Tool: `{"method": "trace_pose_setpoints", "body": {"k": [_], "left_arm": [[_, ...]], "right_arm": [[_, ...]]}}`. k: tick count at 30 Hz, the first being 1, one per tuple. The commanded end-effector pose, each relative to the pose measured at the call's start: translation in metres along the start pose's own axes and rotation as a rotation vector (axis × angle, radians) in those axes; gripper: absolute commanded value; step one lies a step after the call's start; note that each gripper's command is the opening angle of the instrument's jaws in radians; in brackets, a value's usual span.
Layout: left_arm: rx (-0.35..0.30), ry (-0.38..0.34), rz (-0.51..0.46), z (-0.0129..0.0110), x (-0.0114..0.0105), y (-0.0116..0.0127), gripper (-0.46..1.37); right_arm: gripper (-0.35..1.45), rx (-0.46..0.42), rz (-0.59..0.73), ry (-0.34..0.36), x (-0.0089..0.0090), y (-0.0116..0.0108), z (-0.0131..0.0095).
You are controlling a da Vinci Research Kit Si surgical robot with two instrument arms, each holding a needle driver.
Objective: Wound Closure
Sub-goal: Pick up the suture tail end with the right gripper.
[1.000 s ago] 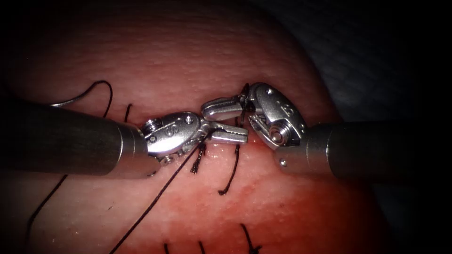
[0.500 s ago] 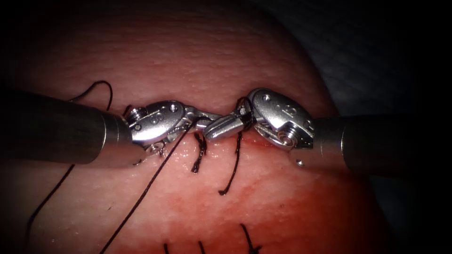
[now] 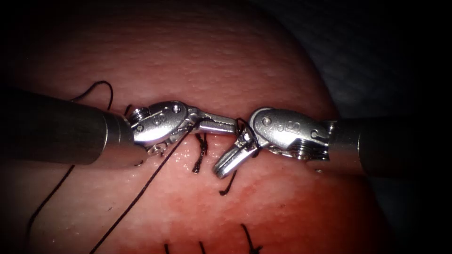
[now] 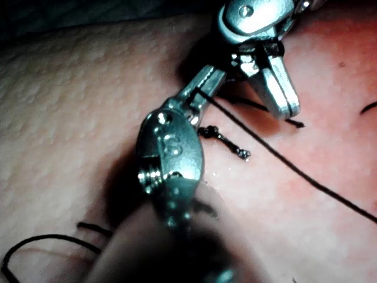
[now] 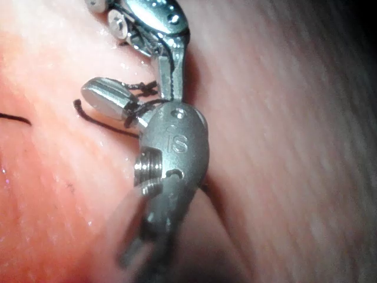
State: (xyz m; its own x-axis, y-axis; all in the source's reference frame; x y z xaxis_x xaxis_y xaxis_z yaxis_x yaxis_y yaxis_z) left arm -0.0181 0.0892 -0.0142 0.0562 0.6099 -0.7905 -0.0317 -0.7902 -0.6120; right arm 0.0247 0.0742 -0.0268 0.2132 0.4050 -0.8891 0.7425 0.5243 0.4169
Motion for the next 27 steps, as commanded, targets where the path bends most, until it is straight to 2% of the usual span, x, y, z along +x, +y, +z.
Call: {"method": "trace_pose_setpoints", "body": {"k": [1, 3, 7, 9, 10, 13, 15, 19, 21, 24, 27], "left_arm": [[-0.004, 0.000, 0.000, 0.0000, 0.0000, 0.0001, -0.35], [-0.007, 0.001, 0.011, 0.0000, 0.0001, 0.0004, -0.35], [-0.008, 0.002, 0.013, 0.0000, 0.0003, 0.0010, -0.35], [-0.008, 0.002, 0.019, 0.0000, 0.0003, 0.0013, -0.35], [-0.009, 0.002, 0.019, 0.0000, 0.0002, 0.0016, -0.35], [-0.013, 0.001, 0.024, -0.0003, 0.0002, 0.0022, -0.35], [-0.015, 0.001, 0.030, -0.0005, 0.0002, 0.0024, -0.35], [-0.017, 0.001, 0.028, -0.0006, 0.0003, 0.0025, -0.35], [-0.018, 0.002, 0.033, -0.0007, 0.0004, 0.0023, -0.35], [-0.018, 0.002, 0.032, -0.0007, 0.0005, 0.0023, -0.35], [-0.018, 0.002, 0.032, -0.0007, 0.0005, 0.0023, -0.35]], "right_arm": [[-0.35, 0.006, -0.002, -0.010, 0.0000, 0.0000, -0.0001], [-0.35, 0.014, 0.001, -0.031, -0.0002, -0.0001, -0.0001], [-0.32, -0.003, 0.007, -0.033, -0.0002, 0.0003, -0.0002], [-0.10, -0.004, 0.008, -0.033, -0.0002, 0.0004, -0.0001], [0.24, -0.004, 0.008, -0.036, -0.0002, 0.0004, 0.0000], [0.85, -0.028, 0.008, -0.049, -0.0003, 0.0005, 0.0006], [1.03, -0.039, 0.009, -0.067, -0.0005, 0.0006, 0.0010], [1.10, -0.035, 0.008, -0.130, -0.0012, 0.0004, 0.0019], [1.07, -0.005, 0.008, -0.173, -0.0017, 0.0003, 0.0023], [1.03, -0.005, 0.009, -0.186, -0.0018, 0.0004, 0.0024], [0.91, -0.005, 0.012, -0.203, -0.0018, 0.0007, 0.0023]]}}
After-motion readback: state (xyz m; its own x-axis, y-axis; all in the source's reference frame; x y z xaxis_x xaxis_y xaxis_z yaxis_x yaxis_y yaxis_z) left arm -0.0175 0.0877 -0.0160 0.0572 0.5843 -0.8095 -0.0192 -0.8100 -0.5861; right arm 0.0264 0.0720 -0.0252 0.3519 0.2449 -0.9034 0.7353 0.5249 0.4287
